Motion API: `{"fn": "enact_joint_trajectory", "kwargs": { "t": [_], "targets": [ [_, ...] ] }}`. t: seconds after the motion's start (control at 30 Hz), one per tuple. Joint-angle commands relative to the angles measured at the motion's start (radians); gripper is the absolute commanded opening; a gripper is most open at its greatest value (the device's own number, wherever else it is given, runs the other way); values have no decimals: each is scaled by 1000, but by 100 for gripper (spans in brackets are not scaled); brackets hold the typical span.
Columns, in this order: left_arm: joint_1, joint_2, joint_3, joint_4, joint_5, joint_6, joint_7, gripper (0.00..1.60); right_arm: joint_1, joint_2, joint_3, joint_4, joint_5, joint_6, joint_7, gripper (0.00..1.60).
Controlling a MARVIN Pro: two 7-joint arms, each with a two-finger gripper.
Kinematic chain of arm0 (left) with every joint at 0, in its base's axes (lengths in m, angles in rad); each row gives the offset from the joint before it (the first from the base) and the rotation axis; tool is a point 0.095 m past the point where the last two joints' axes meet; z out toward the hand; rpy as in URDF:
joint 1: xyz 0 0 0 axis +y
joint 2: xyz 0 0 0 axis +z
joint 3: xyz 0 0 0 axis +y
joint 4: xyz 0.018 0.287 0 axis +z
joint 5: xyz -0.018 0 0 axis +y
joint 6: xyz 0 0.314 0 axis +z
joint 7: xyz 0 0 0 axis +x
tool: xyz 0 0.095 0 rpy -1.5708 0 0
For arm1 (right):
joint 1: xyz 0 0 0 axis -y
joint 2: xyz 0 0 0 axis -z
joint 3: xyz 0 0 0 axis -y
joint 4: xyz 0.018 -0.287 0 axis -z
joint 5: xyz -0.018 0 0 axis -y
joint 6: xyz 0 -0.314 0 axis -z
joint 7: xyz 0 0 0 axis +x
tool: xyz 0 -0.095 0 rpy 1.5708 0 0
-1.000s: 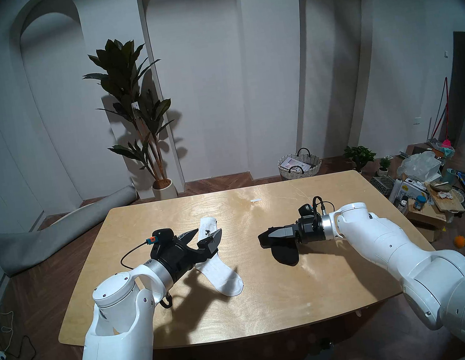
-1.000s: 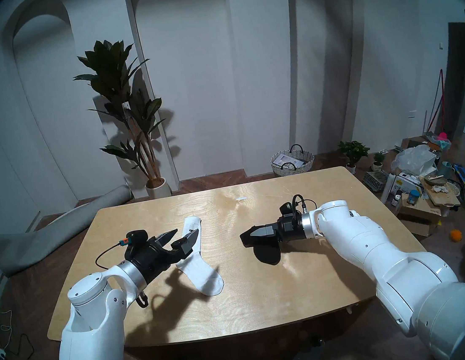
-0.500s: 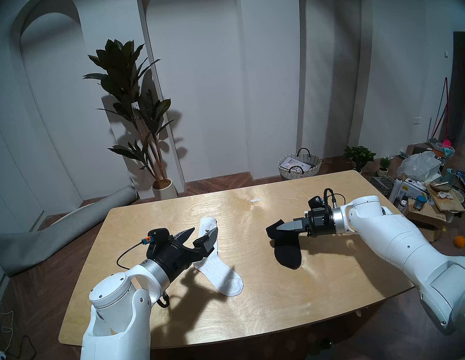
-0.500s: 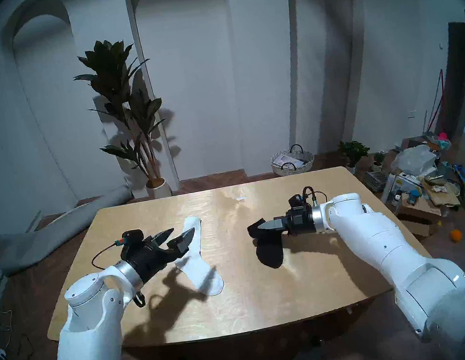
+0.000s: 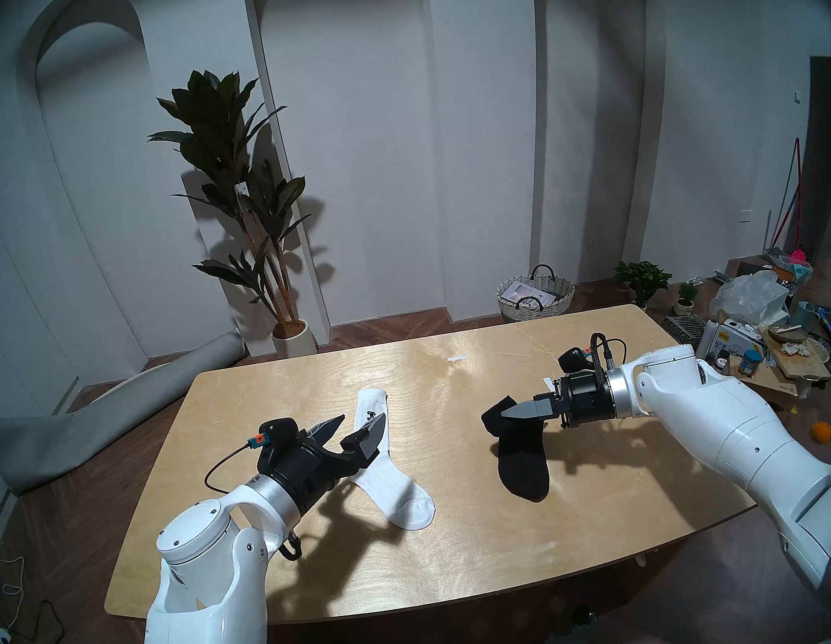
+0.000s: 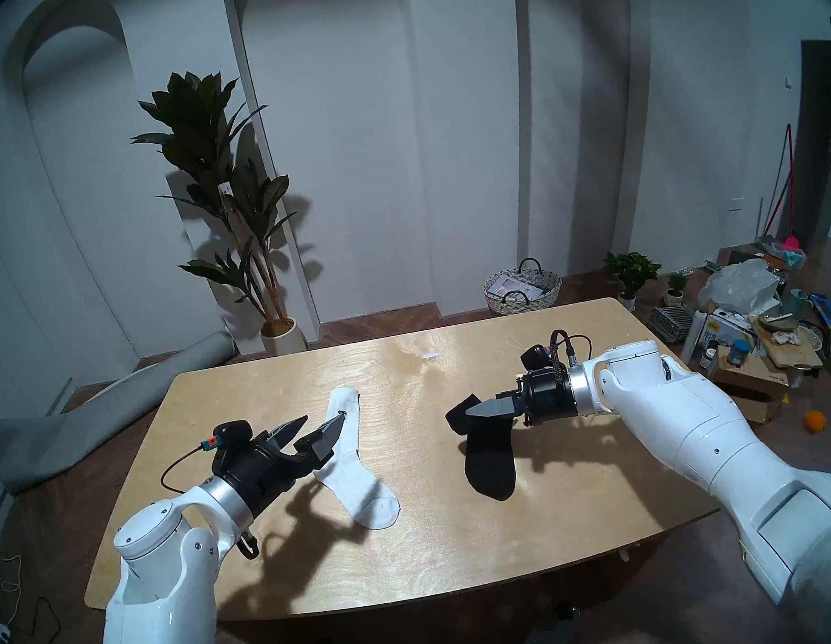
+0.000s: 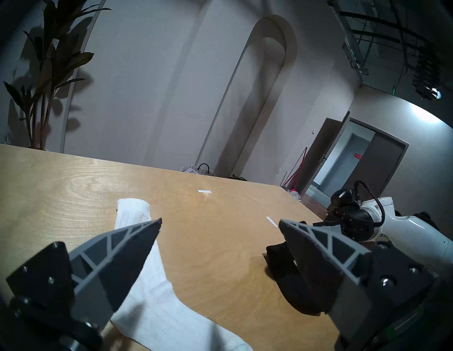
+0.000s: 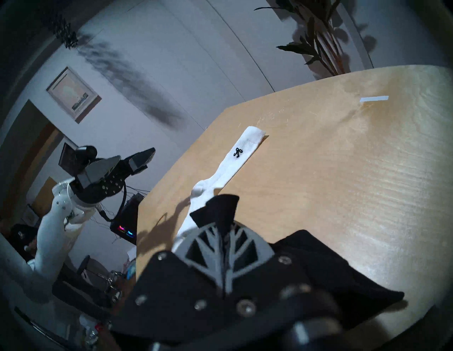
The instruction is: Fold socks in half once and place them neatly on the table
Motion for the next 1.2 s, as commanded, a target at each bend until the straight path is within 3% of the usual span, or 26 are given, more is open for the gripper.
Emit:
{"fn": "enact_joint_trajectory", "kwargs": {
  "t": [0.0, 0.33, 0.4, 0.43, 0.53, 0.87, 0.93, 1.17],
  "targets": [
    [-6, -6, 4, -18, -3, -13, -5, 160, -48, 53, 11, -120, -79, -122, -48, 0],
    [-5, -11, 13, -17, -1, -19, -5, 160, -142, 72, 44, -236, -185, -274, -169, 0],
    [-3, -15, 15, -19, -1, -22, -2, 160, -168, 76, 51, -264, -224, -321, -213, 0],
    [-1, -16, 16, -19, -1, -24, -1, 160, -195, 78, 56, -280, -244, -402, -244, 0],
    [0, -18, 17, -21, 1, -26, 0, 160, -211, 72, 62, -296, -266, -376, -276, 0],
    [2, -28, 40, -32, 15, -40, 14, 160, -347, 53, 101, -358, -398, -568, -491, 0],
    [2, -29, 41, -34, 17, -42, 16, 160, -358, 48, 107, -362, -407, -572, -500, 0],
    [6, -38, 50, -53, 36, -50, 37, 160, -447, 23, 139, -414, -447, -690, -614, 0]
  ]
}}
